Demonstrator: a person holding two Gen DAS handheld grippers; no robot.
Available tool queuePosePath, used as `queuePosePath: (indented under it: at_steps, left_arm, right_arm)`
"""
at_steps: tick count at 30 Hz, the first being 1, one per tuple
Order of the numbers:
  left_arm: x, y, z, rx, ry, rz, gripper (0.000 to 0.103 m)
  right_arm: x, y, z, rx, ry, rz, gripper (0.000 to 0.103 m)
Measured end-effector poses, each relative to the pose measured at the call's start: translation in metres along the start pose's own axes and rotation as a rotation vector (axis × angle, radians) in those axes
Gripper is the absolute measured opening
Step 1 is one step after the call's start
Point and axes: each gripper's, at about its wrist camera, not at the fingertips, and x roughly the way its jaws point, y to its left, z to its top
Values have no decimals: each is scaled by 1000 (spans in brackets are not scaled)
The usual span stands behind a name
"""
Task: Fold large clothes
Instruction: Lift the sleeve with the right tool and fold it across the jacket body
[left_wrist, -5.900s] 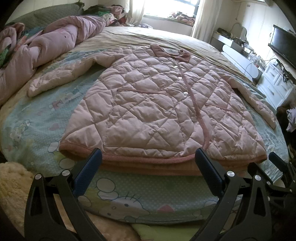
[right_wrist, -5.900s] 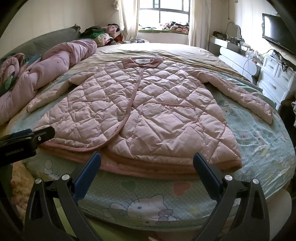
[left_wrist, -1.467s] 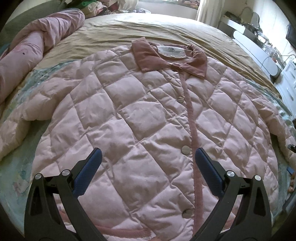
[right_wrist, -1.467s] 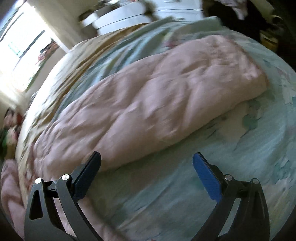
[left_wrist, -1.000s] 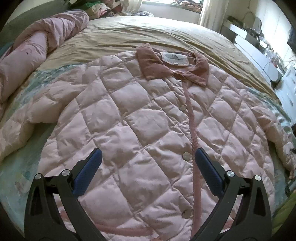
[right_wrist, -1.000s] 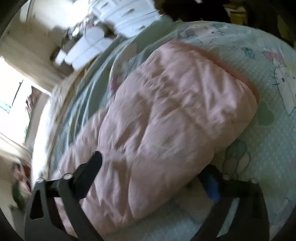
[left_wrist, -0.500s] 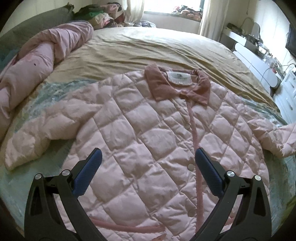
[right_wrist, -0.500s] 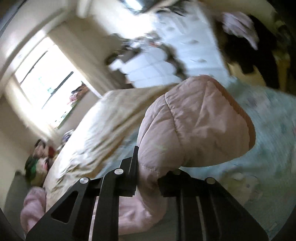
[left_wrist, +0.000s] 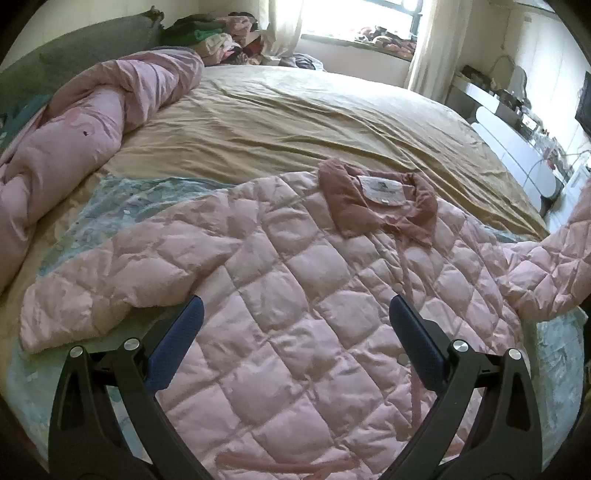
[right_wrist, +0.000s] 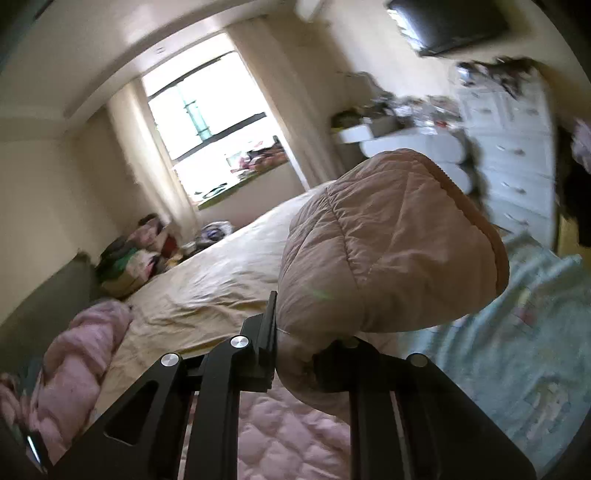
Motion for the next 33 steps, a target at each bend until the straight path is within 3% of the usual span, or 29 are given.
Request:
queuePosePath:
  at_steps: [7,12,19,33]
  left_arm:
    - [-3,27,2,-32,-17,19,94]
    - [2,50,-6,-66,-23,28,94]
    - [17,72,-13,-80,-6,-9,94]
    - [55,102,-13,-112,62,-34,94]
  right_arm:
    - [20,72,-15,-111,40,88,15]
    - [36,132,-48,-186,96,160,15]
    - [67,201,-101,-316,173,175,15]
    - [121,236,-230,-472,401,160,15]
